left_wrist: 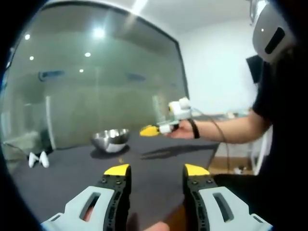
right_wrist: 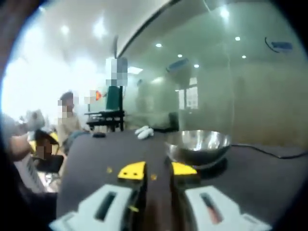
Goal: Pick up the QQ candy scattered on the table and place it into the stainless steel bowl on the table
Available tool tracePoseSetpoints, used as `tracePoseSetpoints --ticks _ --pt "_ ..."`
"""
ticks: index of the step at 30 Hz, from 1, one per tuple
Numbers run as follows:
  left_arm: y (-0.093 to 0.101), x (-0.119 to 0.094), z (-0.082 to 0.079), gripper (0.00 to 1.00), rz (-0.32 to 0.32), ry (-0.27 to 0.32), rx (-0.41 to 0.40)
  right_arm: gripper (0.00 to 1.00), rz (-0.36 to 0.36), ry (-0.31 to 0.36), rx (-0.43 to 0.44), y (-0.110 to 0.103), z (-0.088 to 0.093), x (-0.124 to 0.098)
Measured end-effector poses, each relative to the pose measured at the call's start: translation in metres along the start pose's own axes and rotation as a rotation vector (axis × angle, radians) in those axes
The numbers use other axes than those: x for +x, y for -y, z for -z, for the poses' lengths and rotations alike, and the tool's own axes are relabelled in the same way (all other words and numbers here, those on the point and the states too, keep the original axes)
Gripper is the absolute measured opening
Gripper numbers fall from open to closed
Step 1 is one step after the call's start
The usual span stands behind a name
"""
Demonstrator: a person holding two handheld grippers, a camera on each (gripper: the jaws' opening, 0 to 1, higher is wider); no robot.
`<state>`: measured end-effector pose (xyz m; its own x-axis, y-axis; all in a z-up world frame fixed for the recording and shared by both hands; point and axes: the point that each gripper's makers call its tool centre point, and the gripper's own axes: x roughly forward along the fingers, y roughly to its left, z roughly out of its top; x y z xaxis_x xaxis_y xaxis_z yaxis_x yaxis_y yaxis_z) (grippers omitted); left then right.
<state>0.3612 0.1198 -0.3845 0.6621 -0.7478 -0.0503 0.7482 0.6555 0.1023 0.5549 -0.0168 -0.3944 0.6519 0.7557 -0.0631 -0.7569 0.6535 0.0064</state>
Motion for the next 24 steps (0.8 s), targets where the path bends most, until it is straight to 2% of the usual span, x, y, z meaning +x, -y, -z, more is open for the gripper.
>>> tracePoseSetpoints --ticks 5,9,19,24 --pt "-0.004 0.0 -0.002 0.44 -0.013 0.007 -0.009 0.21 0.032 -0.015 0.026 0.003 0.014 0.001" --pt "-0.001 0.002 -0.001 0.44 -0.003 0.003 0.002 0.21 0.018 -0.053 0.012 -0.004 0.027 0.004" --pt "-0.004 0.001 -0.003 0.44 -0.011 0.024 -0.005 0.21 0.018 -0.084 0.012 0.001 0.035 0.015" --pt "-0.004 0.0 -0.002 0.44 -0.005 0.02 -0.002 0.21 0.021 -0.128 -0.021 0.006 0.049 0.028"
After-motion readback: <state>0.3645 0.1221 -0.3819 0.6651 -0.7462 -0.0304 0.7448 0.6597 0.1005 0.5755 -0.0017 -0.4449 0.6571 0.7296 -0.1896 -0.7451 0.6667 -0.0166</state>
